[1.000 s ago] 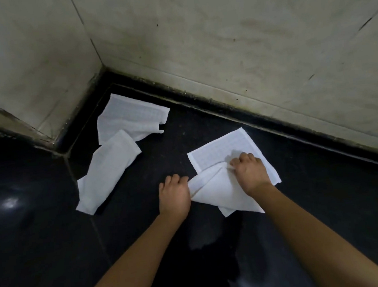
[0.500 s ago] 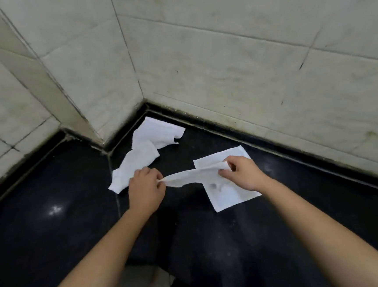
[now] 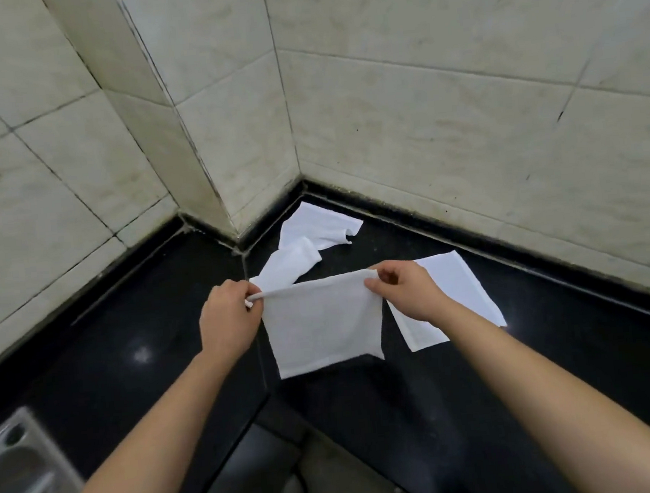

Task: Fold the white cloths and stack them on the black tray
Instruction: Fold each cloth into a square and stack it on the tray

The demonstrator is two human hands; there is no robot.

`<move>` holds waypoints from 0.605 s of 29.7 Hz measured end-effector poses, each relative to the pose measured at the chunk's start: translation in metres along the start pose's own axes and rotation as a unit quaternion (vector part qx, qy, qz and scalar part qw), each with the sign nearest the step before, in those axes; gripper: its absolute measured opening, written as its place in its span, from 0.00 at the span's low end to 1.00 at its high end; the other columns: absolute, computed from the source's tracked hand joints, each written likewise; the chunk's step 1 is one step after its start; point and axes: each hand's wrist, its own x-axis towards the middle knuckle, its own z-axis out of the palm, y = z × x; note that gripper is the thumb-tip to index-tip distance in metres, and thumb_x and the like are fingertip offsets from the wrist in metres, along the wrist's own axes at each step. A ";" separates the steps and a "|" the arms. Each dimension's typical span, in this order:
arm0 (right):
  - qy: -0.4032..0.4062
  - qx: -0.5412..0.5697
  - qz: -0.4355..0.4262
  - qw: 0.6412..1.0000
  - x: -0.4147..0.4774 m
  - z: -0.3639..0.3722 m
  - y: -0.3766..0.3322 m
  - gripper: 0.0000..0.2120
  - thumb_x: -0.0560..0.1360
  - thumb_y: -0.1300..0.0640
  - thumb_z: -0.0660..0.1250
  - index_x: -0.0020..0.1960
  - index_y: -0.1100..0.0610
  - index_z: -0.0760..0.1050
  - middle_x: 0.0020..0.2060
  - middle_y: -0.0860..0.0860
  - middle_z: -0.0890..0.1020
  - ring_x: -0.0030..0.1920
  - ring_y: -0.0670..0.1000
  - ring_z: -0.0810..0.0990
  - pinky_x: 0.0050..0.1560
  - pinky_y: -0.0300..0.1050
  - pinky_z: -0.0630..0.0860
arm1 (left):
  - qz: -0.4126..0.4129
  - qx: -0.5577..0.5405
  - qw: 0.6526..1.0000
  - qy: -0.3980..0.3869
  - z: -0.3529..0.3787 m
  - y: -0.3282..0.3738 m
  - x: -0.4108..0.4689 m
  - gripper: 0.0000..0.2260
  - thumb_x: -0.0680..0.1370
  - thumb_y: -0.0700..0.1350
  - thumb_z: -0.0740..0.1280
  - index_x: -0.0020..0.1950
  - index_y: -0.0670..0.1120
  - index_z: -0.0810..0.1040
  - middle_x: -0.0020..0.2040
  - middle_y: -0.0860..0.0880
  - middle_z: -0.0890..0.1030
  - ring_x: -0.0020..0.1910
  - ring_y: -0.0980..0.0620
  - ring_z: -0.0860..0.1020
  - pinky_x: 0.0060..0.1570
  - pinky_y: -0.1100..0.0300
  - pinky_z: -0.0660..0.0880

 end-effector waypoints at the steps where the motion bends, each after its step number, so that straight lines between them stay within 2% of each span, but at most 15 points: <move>1: 0.011 0.003 -0.002 1.000 0.003 0.006 -0.004 0.06 0.78 0.53 0.69 0.45 0.41 0.80 0.33 0.45 0.74 0.34 0.42 0.72 0.39 0.38 0.69 | -0.002 -0.008 1.000 -0.006 0.000 -0.006 0.004 0.03 0.77 0.45 0.67 0.44 0.49 0.81 0.42 0.52 0.76 0.45 0.49 0.73 0.38 0.54 0.69; 3: 0.053 0.016 0.005 0.998 0.012 0.019 -0.014 0.13 0.77 0.55 0.69 0.40 0.38 0.77 0.33 0.45 0.73 0.34 0.42 0.71 0.39 0.39 0.68 | 0.003 -0.022 0.999 -0.027 -0.002 -0.018 0.019 0.03 0.77 0.46 0.67 0.45 0.50 0.80 0.44 0.52 0.77 0.47 0.49 0.74 0.38 0.55 0.69; 6: 0.122 0.038 0.027 0.991 0.024 0.027 -0.026 0.09 0.76 0.56 0.69 0.44 0.41 0.80 0.40 0.46 0.81 0.42 0.46 0.78 0.46 0.41 0.74 | 0.044 -0.048 0.998 -0.011 -0.006 -0.025 0.042 0.02 0.76 0.45 0.68 0.44 0.50 0.80 0.45 0.53 0.77 0.47 0.50 0.73 0.38 0.56 0.67; 9: 0.163 0.058 0.043 0.984 0.029 0.035 -0.034 0.07 0.75 0.57 0.68 0.45 0.46 0.81 0.44 0.45 0.83 0.43 0.47 0.79 0.47 0.41 0.75 | 0.070 -0.083 0.994 0.031 -0.006 -0.033 0.050 0.01 0.74 0.42 0.70 0.44 0.48 0.79 0.47 0.53 0.77 0.46 0.51 0.72 0.38 0.57 0.66; 11: 0.171 0.042 0.050 0.983 0.028 0.045 -0.032 0.06 0.74 0.57 0.67 0.44 0.47 0.80 0.44 0.43 0.83 0.43 0.48 0.80 0.45 0.42 0.76 | 0.115 -0.084 0.989 0.041 0.002 -0.045 0.047 0.04 0.72 0.40 0.71 0.44 0.46 0.78 0.46 0.51 0.77 0.45 0.50 0.73 0.39 0.57 0.67; 15: 0.124 -0.047 0.069 0.989 0.006 0.068 0.007 0.04 0.74 0.55 0.68 0.42 0.46 0.78 0.43 0.43 0.82 0.40 0.44 0.78 0.42 0.40 0.73 | 0.200 -0.072 0.977 -0.025 0.034 -0.071 0.010 0.09 0.67 0.37 0.73 0.44 0.45 0.77 0.45 0.50 0.78 0.45 0.47 0.75 0.41 0.54 0.72; 18: 0.022 -0.147 0.071 0.986 -0.025 0.090 0.054 0.03 0.74 0.54 0.68 0.45 0.47 0.78 0.44 0.43 0.80 0.43 0.45 0.78 0.46 0.44 0.75 | 0.231 -0.033 0.962 -0.142 0.068 -0.095 -0.038 0.11 0.64 0.37 0.74 0.43 0.46 0.78 0.53 0.48 0.81 0.53 0.44 0.79 0.43 0.53 0.75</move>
